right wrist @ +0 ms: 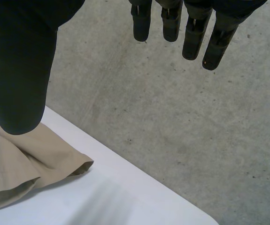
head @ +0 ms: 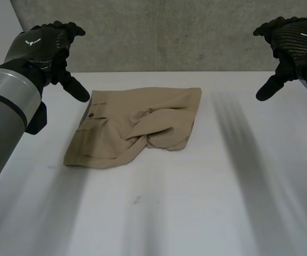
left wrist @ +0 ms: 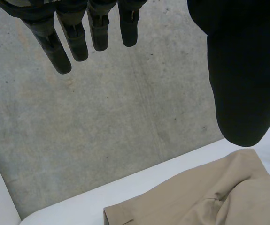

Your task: Fold the shorts.

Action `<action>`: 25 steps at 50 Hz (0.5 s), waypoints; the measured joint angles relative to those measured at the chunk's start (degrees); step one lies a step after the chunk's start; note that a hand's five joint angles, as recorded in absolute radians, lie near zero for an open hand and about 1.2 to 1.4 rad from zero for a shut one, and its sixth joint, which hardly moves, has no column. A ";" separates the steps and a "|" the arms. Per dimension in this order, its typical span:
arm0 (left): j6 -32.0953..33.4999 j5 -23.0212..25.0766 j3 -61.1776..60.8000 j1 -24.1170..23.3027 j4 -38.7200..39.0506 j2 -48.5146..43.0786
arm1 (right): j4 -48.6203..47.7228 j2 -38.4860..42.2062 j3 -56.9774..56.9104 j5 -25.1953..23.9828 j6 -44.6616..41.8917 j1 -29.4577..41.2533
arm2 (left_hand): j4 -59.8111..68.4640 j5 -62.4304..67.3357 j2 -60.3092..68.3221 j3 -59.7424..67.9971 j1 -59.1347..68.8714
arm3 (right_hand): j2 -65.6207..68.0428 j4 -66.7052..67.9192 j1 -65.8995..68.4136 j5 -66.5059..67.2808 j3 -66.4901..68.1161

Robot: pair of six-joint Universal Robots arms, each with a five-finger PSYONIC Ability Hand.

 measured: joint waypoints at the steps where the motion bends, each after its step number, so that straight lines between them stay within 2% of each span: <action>1: 0.04 0.00 0.00 0.00 0.11 -0.18 | -0.04 0.00 0.00 -0.01 -0.01 0.00 | 0.00 0.00 0.00 0.00 0.00 | 0.00 0.00 0.00 0.00 0.00; 12: 1.70 -0.03 0.10 0.07 1.51 -5.54 | -0.70 0.26 0.55 -0.24 -3.05 -0.04 | 0.05 0.00 0.06 0.01 0.03 | 0.00 0.00 0.00 0.00 0.00; 21: 12.57 -0.50 -0.92 1.25 1.80 -13.88 | -0.94 1.90 1.91 -0.05 -8.64 0.03 | 6.16 5.20 6.33 5.79 7.09 | 0.00 0.00 0.00 0.00 0.00; 22: 16.24 -0.50 -1.99 2.47 2.02 -15.94 | -0.97 2.90 2.08 -0.02 -9.20 0.13 | 9.41 8.31 9.48 9.15 9.86 | 0.00 0.00 0.00 0.00 0.00; 25: 19.13 -0.32 -3.51 4.37 2.74 -18.03 | -1.07 4.48 2.16 0.00 -9.50 0.59 | 10.60 9.56 10.65 10.33 10.84 | 0.00 0.00 0.00 0.00 0.00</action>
